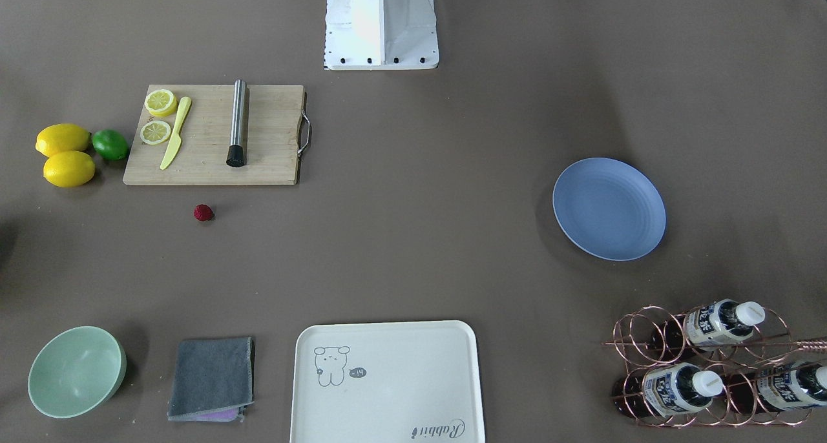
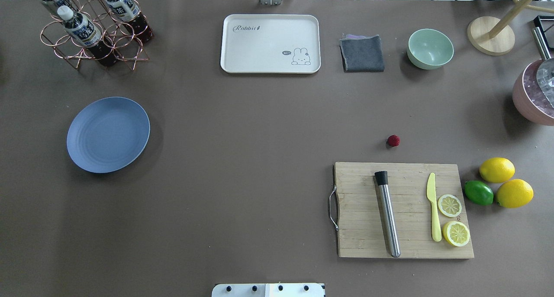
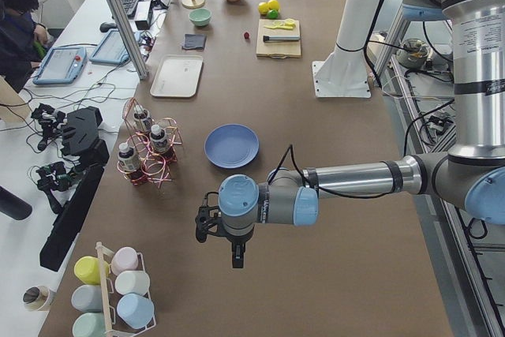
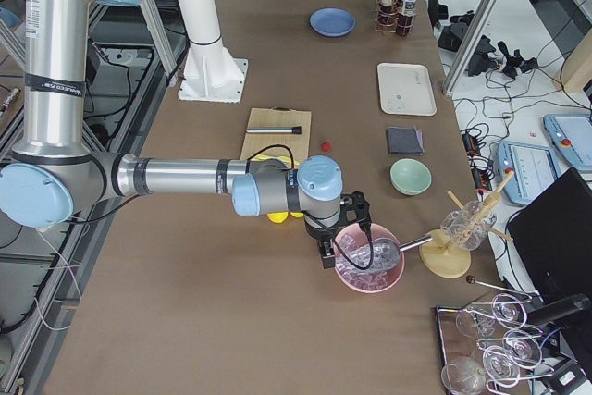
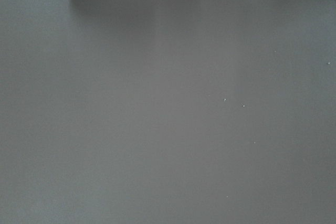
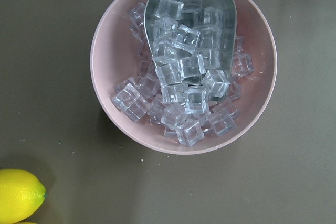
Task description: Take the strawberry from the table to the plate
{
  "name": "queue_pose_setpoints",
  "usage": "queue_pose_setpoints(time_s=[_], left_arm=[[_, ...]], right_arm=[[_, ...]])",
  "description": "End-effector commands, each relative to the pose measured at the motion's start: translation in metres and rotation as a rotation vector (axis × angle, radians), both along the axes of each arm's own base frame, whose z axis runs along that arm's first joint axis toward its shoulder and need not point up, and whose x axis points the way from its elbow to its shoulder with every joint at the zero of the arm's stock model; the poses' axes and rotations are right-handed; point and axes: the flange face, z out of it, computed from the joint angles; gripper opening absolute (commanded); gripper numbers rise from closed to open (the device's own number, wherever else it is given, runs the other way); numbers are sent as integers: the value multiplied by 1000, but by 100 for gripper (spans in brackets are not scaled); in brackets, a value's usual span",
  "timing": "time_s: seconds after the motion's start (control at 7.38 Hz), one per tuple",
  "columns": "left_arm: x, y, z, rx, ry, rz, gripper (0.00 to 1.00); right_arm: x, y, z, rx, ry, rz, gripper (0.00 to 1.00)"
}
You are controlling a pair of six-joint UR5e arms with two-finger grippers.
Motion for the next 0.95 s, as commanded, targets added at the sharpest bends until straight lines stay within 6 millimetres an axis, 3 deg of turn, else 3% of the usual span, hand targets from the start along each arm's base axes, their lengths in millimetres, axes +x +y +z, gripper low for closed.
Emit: queue_pose_setpoints(time_s=[0.0,0.81], left_arm=[[0,0,-2,4,0,-1,98],[-7,-6,-10,20,-38,-15,98]], right_arm=[[0,0,0,2,0,-1,100],[0,4,5,-8,0,-2,100]])
